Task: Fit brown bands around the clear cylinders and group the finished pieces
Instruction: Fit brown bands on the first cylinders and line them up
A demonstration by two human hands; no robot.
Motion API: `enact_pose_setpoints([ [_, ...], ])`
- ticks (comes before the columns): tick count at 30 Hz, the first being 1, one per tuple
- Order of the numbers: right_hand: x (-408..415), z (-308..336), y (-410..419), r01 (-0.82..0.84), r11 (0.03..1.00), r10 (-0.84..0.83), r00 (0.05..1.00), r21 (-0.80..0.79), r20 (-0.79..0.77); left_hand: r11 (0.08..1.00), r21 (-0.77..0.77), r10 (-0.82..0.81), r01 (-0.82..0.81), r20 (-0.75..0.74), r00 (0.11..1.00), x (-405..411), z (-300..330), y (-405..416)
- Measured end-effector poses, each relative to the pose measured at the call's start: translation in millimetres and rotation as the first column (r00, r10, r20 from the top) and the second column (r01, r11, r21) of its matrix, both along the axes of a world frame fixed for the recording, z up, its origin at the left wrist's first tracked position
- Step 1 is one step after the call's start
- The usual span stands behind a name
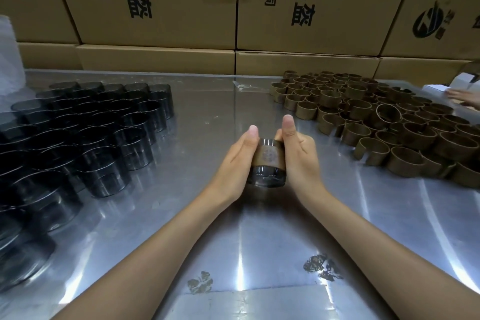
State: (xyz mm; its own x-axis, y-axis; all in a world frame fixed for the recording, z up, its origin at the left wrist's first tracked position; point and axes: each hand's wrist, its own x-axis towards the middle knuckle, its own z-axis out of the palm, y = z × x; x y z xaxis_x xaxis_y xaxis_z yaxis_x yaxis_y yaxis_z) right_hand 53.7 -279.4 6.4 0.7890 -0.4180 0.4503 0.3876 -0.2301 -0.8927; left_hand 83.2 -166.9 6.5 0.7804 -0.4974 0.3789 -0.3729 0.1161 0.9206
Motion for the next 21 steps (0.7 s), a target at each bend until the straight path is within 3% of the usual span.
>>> enact_pose_setpoints([
  [2,4.3,-4.9,-4.9,0.05,0.995,-0.045,0.998,-0.089,0.053,0.983,0.183,-0.033,0.009,0.13,0.991,8.9,-5.4,5.6],
  [5,12.4,-12.4,-10.5,0.169,0.916,-0.137,0.984,-0.364,0.113,0.9,0.421,-0.031,-0.109,0.311,0.95,19.4,-16.8,14.2],
  [9,25.2,-15.9,-11.9,0.116,0.897,-0.118,0.993,-0.427,0.022,0.91,0.374,0.032,-0.178,0.363,0.931,36.5,-27.2,14.4],
  [12,39.4,-15.6,-10.5,0.062,0.925,-0.137,0.975,-0.375,-0.178,0.916,0.301,0.129,-0.265,0.406,0.905,63.0,-27.5,14.7],
  [15,49.2,-20.4,-11.7,0.05,0.958,-0.143,0.937,-0.284,-0.318,0.917,0.291,0.19,-0.274,0.286,0.939,99.2,-24.5,16.9],
  [21,54.1,-28.1,-15.5,-0.007,0.971,-0.077,0.937,-0.238,-0.339,0.86,0.288,0.411,-0.422,0.1,0.906,171.7,-18.3,15.1],
])
